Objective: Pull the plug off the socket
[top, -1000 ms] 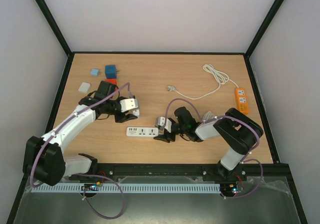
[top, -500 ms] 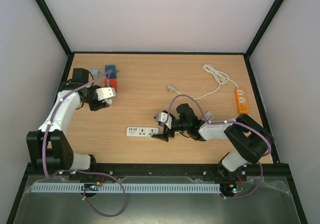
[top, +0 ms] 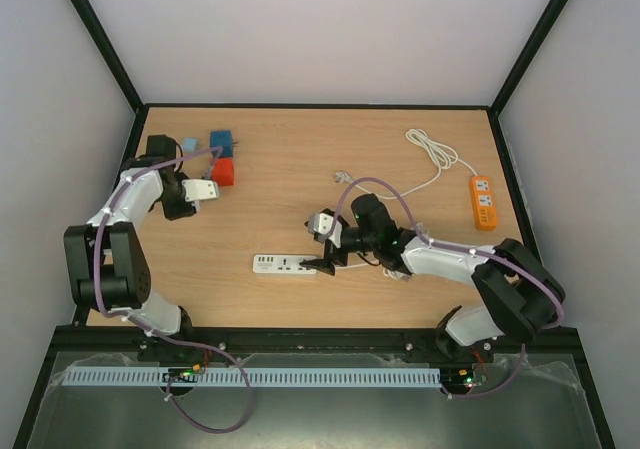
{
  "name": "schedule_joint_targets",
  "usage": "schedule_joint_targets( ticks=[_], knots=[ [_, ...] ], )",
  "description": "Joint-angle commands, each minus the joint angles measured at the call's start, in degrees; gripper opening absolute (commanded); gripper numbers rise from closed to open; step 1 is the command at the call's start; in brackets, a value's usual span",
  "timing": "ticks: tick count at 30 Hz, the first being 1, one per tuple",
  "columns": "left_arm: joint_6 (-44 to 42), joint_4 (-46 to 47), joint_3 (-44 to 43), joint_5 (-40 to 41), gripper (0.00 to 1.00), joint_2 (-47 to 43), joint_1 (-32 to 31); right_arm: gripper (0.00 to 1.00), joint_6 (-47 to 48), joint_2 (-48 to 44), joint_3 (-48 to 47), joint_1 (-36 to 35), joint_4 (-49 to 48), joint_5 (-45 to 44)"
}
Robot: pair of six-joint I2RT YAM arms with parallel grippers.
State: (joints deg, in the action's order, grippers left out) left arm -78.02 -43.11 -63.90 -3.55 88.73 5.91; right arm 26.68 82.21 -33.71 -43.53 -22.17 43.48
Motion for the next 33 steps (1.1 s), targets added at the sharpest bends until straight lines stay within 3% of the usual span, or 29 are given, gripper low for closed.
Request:
schedule_joint_targets(
  ticks=[1,11,20,33],
  knots=[
    [-1.95,2.96,-1.07,9.65,0.32,3.29,0.13,0.99,4.38,-2.90,-4.32,-0.33,12.34,0.23],
    [-2.82,9.78,1.23,21.24,0.34,9.54,-2.11,1.00,6.85,-7.18,-6.79,0.65,22.56,-3.15],
    [-2.56,12.98,1.77,25.40,0.40,13.35,-4.04,1.00,7.64,-10.29,-8.29,4.39,28.29,-3.60],
    [0.15,11.08,1.08,22.99,0.85,13.76,-4.33,1.00,12.68,-10.50,-10.06,5.61,39.44,-9.04]
  ],
)
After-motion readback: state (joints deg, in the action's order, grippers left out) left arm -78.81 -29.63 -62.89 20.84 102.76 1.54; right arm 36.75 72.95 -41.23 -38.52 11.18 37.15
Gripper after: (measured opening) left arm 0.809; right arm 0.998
